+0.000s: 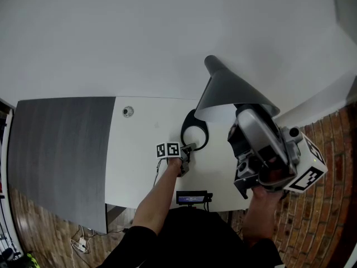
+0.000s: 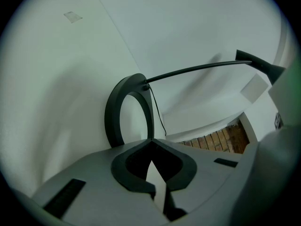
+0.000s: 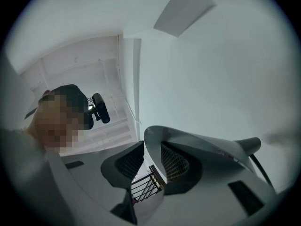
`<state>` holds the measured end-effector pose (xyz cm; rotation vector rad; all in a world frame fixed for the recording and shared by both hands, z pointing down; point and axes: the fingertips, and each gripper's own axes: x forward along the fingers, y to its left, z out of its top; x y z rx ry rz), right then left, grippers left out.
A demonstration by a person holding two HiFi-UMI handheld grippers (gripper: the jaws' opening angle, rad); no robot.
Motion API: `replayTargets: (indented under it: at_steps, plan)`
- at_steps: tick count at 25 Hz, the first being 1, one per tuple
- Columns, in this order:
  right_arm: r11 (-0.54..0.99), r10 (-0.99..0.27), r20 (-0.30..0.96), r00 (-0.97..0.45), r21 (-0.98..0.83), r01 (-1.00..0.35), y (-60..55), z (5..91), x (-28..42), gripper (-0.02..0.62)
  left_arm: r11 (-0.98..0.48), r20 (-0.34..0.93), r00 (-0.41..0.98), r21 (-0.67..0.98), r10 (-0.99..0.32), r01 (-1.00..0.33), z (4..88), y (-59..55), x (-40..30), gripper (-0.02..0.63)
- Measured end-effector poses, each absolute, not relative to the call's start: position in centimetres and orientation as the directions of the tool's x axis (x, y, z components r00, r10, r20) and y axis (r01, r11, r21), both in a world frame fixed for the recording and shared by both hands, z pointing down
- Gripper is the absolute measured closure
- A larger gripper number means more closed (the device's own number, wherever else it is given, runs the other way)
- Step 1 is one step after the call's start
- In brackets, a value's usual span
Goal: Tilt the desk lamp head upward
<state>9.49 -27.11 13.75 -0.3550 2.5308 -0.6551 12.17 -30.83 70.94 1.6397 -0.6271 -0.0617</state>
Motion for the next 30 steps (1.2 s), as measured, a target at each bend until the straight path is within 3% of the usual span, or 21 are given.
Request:
replayTargets:
  at_steps: [30]
  plan:
    - [0.776, -0.422, -0.411, -0.808, -0.625, -0.087, -28.8, 12.3, 9.6, 0.474, -0.026, 0.309, 0.848, 0.935, -0.431, -0.354, 71.1, -30.7, 12.3, 0.595]
